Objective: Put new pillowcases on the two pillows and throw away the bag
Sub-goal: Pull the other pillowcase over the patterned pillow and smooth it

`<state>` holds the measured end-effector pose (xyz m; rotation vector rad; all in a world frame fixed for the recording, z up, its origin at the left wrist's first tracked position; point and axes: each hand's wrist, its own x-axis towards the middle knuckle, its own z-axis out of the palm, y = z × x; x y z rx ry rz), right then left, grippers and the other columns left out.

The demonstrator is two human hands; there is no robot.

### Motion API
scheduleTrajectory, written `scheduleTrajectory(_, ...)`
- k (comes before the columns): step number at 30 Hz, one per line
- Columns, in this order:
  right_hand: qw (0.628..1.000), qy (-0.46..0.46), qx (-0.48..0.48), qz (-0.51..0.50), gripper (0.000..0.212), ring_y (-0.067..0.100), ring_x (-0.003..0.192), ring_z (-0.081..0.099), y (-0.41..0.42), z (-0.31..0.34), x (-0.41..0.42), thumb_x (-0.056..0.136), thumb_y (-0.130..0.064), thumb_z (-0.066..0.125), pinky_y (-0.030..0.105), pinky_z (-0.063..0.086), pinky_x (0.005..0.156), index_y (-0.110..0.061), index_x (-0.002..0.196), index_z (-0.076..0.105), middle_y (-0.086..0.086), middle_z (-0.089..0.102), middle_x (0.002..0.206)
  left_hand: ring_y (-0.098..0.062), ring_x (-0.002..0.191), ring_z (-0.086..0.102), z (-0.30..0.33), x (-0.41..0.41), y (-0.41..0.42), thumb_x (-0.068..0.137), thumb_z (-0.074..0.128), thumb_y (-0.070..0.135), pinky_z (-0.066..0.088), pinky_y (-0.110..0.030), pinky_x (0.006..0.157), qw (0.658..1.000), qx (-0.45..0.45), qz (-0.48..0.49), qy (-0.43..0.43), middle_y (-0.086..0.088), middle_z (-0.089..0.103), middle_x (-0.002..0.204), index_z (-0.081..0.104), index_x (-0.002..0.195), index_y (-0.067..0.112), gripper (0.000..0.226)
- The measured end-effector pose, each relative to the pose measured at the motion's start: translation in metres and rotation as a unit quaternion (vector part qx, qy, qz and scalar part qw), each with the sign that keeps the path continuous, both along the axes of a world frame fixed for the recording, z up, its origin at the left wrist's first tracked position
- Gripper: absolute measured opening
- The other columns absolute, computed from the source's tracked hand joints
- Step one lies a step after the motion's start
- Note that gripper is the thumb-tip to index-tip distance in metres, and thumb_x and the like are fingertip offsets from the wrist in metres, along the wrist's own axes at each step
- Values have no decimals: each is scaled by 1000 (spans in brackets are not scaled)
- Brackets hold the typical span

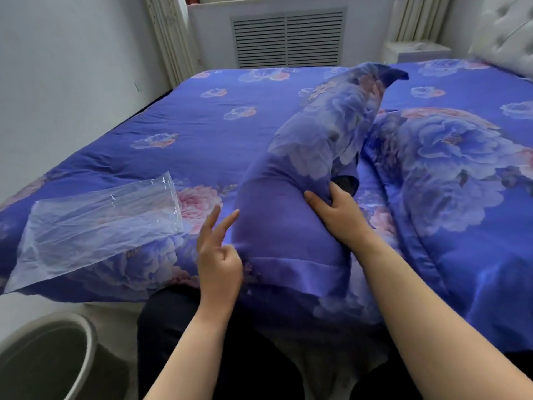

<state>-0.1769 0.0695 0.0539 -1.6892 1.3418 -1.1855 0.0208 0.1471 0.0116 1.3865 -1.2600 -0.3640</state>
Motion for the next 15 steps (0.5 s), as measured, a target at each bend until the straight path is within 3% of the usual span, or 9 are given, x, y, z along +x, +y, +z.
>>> scheduleTrajectory(1, 1000, -10, -7, 24, 37, 0, 107, 52, 2, 1, 11, 91, -21, 61, 6, 39, 87, -14, 127, 54, -11, 59, 116, -3, 134, 35, 14, -2, 2, 79, 39, -1, 31, -23, 108, 998, -60, 1, -19, 2, 42, 144, 55, 122, 31, 56)
scheduleTrajectory(3, 996, -45, -1, 81, 54, -6, 121, 40, 5, 1, 34, 92, -18, 59, 1, 28, 99, -15, 142, 39, -15, 45, 132, -19, 141, 28, 33, -6, -2, 90, 49, 25, 21, -30, 116, 983, -109, -42, -143, -4, 37, 149, 53, 130, 24, 40)
scheduleTrajectory(5, 983, -118, 13, 143, 49, -1, 127, 39, 10, 0, 53, 95, -13, 54, 10, 26, 108, -13, 142, 39, -7, 45, 138, -29, 144, 19, 38, -1, -13, 77, 54, 58, 13, -42, 118, 950, -44, -53, -303, -1, 29, 153, 46, 136, 29, 67)
scheduleTrajectory(7, 962, -235, 12, 136, 36, 8, 117, 53, 13, -2, 61, 95, -9, 53, 21, 39, 105, -13, 131, 51, 3, 57, 129, -30, 142, 23, 38, 14, -24, 62, 55, 65, 15, -44, 117, 929, 22, 2, -369, 0, 33, 151, 43, 133, 28, 81)
scheduleTrajectory(9, 956, -294, 15, 15, 27, 11, 105, 59, 8, -13, 57, 94, -10, 55, 18, 46, 92, -8, 121, 59, 9, 64, 119, -32, 133, 37, 44, 33, -30, 61, 63, 52, 27, -46, 113, 935, 41, 44, -350, -5, 46, 139, 48, 124, 19, 73)
scheduleTrajectory(11, 970, -201, 91, -99, 39, 16, 109, 56, -8, -41, 51, 93, -22, 59, 19, 42, 89, -3, 126, 52, 14, 58, 126, -36, 117, 48, 51, 49, -33, 63, 72, 30, 37, -46, 101, 947, 53, 61, -310, -11, 55, 119, 52, 112, 10, 56)
scheduleTrajectory(14, 953, -20, 301, -37, 97, 24, 114, 52, -15, -85, 64, 73, -70, 60, 35, 40, 97, 4, 133, 43, 15, 55, 125, -38, 101, 51, 51, 66, -37, 66, 70, 11, 37, -42, 90, 940, 77, 76, -323, -15, 55, 104, 54, 102, 7, 40)
scheduleTrajectory(15, 945, 20, 326, -13, 97, 26, 113, 55, -15, -93, 71, 73, -74, 55, 36, 42, 95, 5, 129, 48, 16, 57, 123, -38, 100, 51, 49, 71, -38, 67, 68, 10, 36, -42, 90, 937, 87, 83, -327, -16, 55, 103, 53, 100, 7, 36)
